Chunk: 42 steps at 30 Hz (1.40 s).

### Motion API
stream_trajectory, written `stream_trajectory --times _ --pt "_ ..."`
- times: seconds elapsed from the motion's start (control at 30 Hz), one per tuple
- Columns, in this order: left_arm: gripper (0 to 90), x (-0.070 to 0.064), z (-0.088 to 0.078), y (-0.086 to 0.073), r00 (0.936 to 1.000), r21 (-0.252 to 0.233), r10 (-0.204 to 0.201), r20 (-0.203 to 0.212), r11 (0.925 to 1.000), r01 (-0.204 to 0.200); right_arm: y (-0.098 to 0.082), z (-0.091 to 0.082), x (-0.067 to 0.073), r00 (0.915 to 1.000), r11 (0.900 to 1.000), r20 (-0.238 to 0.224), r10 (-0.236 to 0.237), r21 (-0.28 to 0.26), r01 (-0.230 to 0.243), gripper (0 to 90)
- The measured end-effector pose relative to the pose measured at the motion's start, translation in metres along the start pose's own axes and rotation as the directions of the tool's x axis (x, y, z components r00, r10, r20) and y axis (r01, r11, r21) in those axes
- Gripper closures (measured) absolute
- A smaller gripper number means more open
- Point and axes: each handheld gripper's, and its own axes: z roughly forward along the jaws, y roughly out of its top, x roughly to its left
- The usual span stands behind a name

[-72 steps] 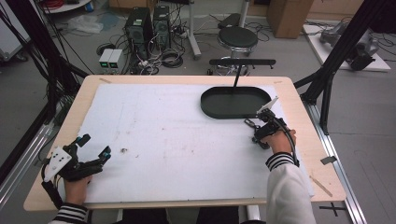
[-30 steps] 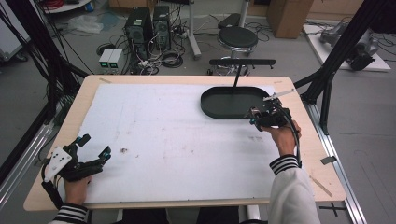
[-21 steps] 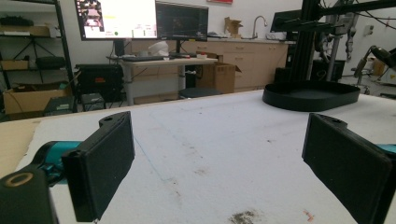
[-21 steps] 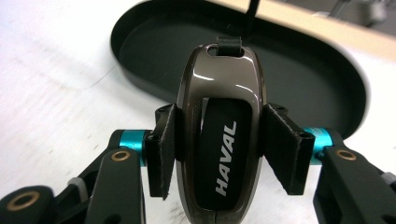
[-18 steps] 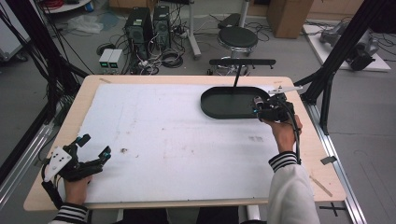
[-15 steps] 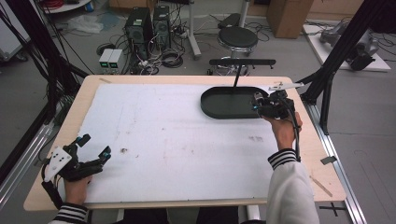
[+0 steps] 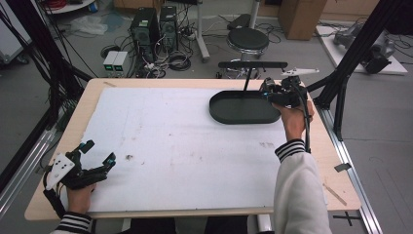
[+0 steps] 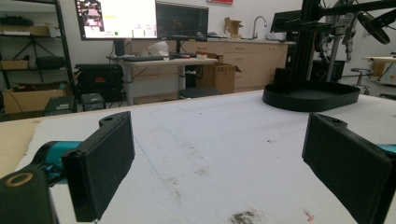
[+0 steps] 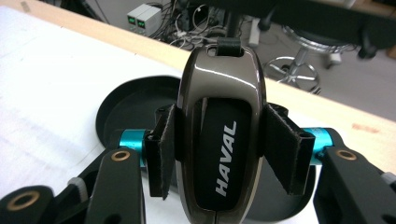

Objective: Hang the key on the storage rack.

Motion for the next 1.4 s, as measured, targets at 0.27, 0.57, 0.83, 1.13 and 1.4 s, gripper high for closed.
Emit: stream_trajectory --times 0.27,0.57,0.83,1.13,1.4 --pt "9.7 0.000 0.000 0.000 1.0000 0.001 -0.001 0.001 1.0000 0.001 0.017 0.003 -0.005 0.9995 1.000 0.028 0.012 -0.028 -0.011 48.0" --pt "9.7 0.000 0.000 0.000 1.0000 0.005 -0.001 0.000 1.0000 0.001 0.026 0.008 -0.008 0.9984 0.999 0.051 0.025 -0.038 -0.023 48.0" --pt "9.7 0.000 0.000 0.000 1.0000 0.007 0.004 0.001 1.0000 -0.004 0.033 0.013 -0.011 0.9969 0.998 0.070 0.036 -0.056 -0.033 47.9" --pt "9.7 0.000 0.000 0.000 1.0000 0.008 -0.002 0.000 1.0000 0.002 0.033 0.016 -0.018 0.9949 0.995 0.073 0.070 -0.069 -0.065 47.9" --pt "9.7 0.001 0.000 0.000 1.0000 0.009 -0.001 -0.001 1.0000 0.001 0.034 0.021 -0.018 0.9951 0.994 0.068 0.072 -0.085 -0.066 47.9"
